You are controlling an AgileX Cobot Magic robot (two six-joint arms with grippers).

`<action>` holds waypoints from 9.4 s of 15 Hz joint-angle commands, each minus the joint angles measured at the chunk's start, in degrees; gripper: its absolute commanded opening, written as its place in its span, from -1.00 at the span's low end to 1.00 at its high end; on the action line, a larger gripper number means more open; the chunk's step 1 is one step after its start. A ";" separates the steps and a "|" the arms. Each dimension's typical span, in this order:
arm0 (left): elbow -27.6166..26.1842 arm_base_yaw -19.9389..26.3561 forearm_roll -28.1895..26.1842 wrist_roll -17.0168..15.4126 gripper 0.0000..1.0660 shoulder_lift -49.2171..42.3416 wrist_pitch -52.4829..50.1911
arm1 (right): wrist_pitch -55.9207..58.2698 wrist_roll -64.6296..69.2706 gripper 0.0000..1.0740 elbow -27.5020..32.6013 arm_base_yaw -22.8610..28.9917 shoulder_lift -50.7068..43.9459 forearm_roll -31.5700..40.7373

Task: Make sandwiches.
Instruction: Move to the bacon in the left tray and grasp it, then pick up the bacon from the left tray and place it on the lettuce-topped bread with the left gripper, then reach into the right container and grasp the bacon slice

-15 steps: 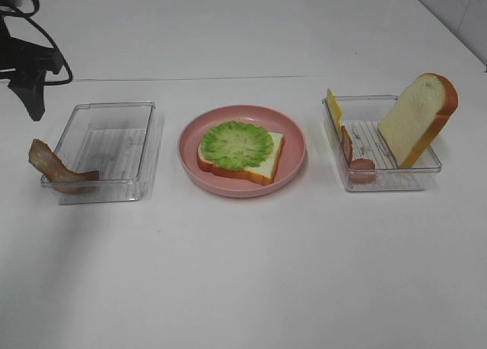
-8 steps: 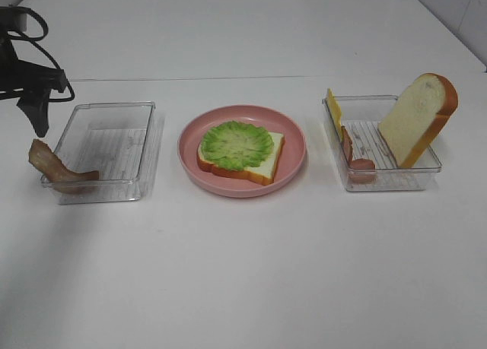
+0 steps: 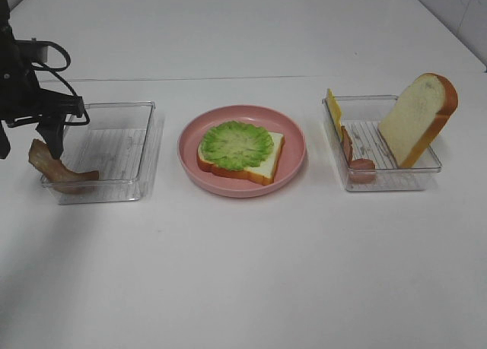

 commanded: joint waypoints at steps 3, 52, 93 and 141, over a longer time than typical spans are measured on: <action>0.23 0.06 -0.57 -0.23 0.01 0.92 -1.78 | -0.63 -0.40 0.41 0.06 -0.34 -0.74 -0.17; -11.57 -13.46 -71.10 36.96 -1.00 8.82 -11.23 | -0.63 -0.40 0.41 0.06 -0.34 -0.74 -0.23; -15.13 -9.97 -8.65 14.78 0.27 -26.41 12.61 | -0.63 -0.40 0.41 0.06 -0.34 -0.69 -0.23; 56.61 -9.97 -5.84 17.76 0.27 -117.74 -1.26 | -14.55 -9.80 0.41 -23.61 -0.34 59.36 20.80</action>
